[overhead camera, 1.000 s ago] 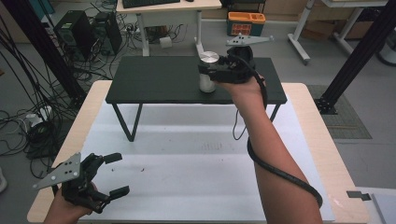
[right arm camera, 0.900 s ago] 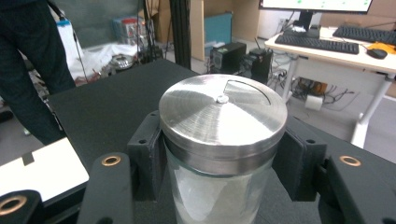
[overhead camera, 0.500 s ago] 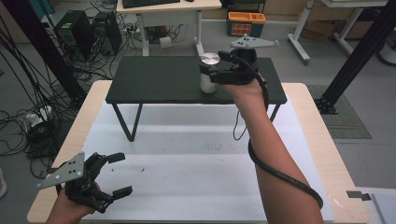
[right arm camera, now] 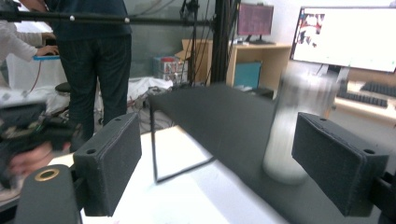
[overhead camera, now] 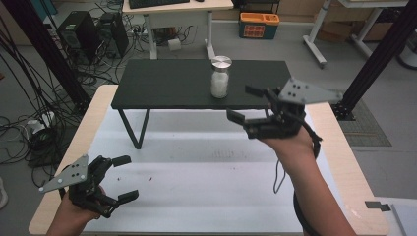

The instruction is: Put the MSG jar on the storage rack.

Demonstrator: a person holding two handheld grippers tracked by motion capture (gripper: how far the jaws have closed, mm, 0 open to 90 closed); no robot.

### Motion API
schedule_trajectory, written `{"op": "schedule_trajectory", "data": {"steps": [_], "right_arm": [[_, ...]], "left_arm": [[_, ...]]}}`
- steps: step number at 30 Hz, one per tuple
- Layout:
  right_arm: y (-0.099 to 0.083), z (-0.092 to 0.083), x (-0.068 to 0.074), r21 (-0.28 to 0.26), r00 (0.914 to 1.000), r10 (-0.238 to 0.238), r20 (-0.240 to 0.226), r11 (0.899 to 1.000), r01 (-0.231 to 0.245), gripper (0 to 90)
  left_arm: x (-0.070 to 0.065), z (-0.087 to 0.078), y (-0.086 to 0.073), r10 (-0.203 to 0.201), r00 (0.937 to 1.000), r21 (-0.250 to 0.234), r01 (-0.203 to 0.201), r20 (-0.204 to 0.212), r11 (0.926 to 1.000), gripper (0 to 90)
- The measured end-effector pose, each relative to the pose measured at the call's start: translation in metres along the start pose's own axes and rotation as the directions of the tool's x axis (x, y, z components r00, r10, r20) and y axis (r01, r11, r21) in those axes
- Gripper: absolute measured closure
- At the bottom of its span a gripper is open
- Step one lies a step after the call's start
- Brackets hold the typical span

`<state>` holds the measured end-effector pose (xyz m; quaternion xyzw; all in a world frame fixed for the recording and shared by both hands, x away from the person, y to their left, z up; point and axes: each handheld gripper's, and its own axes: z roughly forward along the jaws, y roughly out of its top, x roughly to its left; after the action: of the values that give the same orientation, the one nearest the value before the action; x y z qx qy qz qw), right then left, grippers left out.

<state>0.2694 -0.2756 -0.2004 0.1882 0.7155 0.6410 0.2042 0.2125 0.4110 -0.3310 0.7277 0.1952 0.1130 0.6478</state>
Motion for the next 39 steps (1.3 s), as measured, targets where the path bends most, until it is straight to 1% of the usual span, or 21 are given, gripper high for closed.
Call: {"op": "schedule_trajectory", "data": {"steps": [3,4,5,6,7,8,9,10,12,13,15,17,18,19,20,22,24,28,29,34,39], "right_arm": [[-0.018,-0.007,0.005,0.032,0.9999,0.011,-0.012,0.999,-0.010,14.9],[-0.018,-0.007,0.005,0.032,0.9999,0.011,-0.012,0.999,-0.010,14.9],[-0.032,-0.010,0.007,0.044,0.9993,-0.006,-0.037,0.999,0.008,15.4],[-0.038,-0.011,0.007,0.040,0.9990,-0.008,-0.044,0.999,0.010,15.3],[-0.038,-0.011,0.007,0.040,0.9990,-0.008,-0.044,0.999,0.010,15.3],[-0.049,-0.011,0.008,0.051,0.9987,-0.016,-0.049,0.999,0.018,14.7],[-0.055,-0.011,0.008,0.061,0.9987,-0.007,-0.050,0.998,0.010,14.7],[-0.055,-0.011,0.008,0.061,0.9987,-0.007,-0.050,0.998,0.010,14.7],[-0.076,-0.008,0.009,0.079,0.9984,0.014,-0.054,0.997,-0.010,14.5],[-0.076,-0.008,0.009,0.079,0.9984,0.014,-0.054,0.997,-0.010,14.5],[-0.095,-0.005,0.009,0.098,0.9974,0.037,-0.062,0.995,-0.031,14.1],[-0.100,-0.004,0.010,0.106,0.9976,0.040,-0.057,0.994,-0.034,14.1],[-0.110,-0.002,0.010,0.116,0.9967,0.055,-0.060,0.992,-0.047,14.1],[-0.110,-0.002,0.010,0.116,0.9967,0.055,-0.060,0.992,-0.047,14.1],[-0.119,-0.002,0.010,0.131,0.9963,0.068,-0.052,0.990,-0.061,14.0],[-0.120,-0.002,0.010,0.136,0.9962,0.071,-0.050,0.989,-0.064,14.0],[-0.127,-0.003,0.010,0.148,0.9949,0.092,-0.042,0.985,-0.085,13.9],[-0.129,-0.006,0.010,0.148,0.9948,0.096,-0.032,0.985,-0.090,13.7],[-0.130,-0.007,0.010,0.147,0.9949,0.099,-0.021,0.985,-0.094,13.5],[-0.127,-0.008,0.012,0.137,0.9955,0.094,-0.015,0.986,-0.091,13.5],[-0.125,-0.007,0.013,0.134,0.9961,0.087,-0.015,0.987,-0.084,13.5]], "left_arm": [[0.002,0.002,-0.004,-0.012,0.9999,0.004,0.012,-0.001,0.9999,1.4],[0.002,0.002,-0.004,-0.012,0.9999,0.004,0.012,-0.001,0.9999,1.4],[0.003,0.003,-0.004,-0.013,0.9999,0.006,0.013,0.000,0.9999,1.4],[0.006,0.005,-0.008,-0.011,0.9999,0.005,0.011,0.009,0.9999,1.3],[0.006,0.005,-0.008,-0.011,0.9999,0.005,0.011,0.009,0.9999,1.3],[0.010,0.005,-0.012,-0.018,0.9998,-0.001,0.018,0.013,0.9998,1.4],[0.012,0.006,-0.015,-0.031,0.9995,0.002,0.031,0.000,0.9995,1.3],[0.012,0.006,-0.015,-0.031,0.9995,0.002,0.031,0.000,0.9995,1.3],[0.014,0.006,-0.018,-0.052,0.9984,0.016,0.053,-0.023,0.9985,1.3],[0.014,0.006,-0.018,-0.052,0.9984,0.016,0.053,-0.023,0.9985,1.3],[0.013,0.007,-0.018,-0.053,0.9981,0.026,0.054,-0.031,0.9982,1.3],[0.013,0.007,-0.018,-0.054,0.9980,0.028,0.054,-0.032,0.9981,1.3],[0.013,0.007,-0.017,-0.052,0.9981,0.024,0.053,-0.034,0.9983,1.3],[0.013,0.007,-0.017,-0.052,0.9981,0.024,0.053,-0.034,0.9983,1.3],[0.012,0.008,-0.016,-0.047,0.9984,0.023,0.048,-0.033,0.9986,1.3],[0.012,0.008,-0.015,-0.042,0.9987,0.021,0.042,-0.030,0.9989,1.3],[0.012,0.009,-0.013,-0.039,0.9987,0.021,0.040,-0.032,0.9990,1.3],[0.011,0.010,-0.012,-0.035,0.9990,0.021,0.036,-0.029,0.9992,1.3],[0.011,0.011,-0.012,-0.031,0.9992,0.021,0.031,-0.025,0.9993,1.3],[0.011,0.013,-0.012,-0.034,0.9993,0.018,0.034,-0.014,0.9992,1.3],[0.011,0.013,-0.008,-0.022,0.9997,0.020,0.022,-0.002,0.9996,1.4]]}}
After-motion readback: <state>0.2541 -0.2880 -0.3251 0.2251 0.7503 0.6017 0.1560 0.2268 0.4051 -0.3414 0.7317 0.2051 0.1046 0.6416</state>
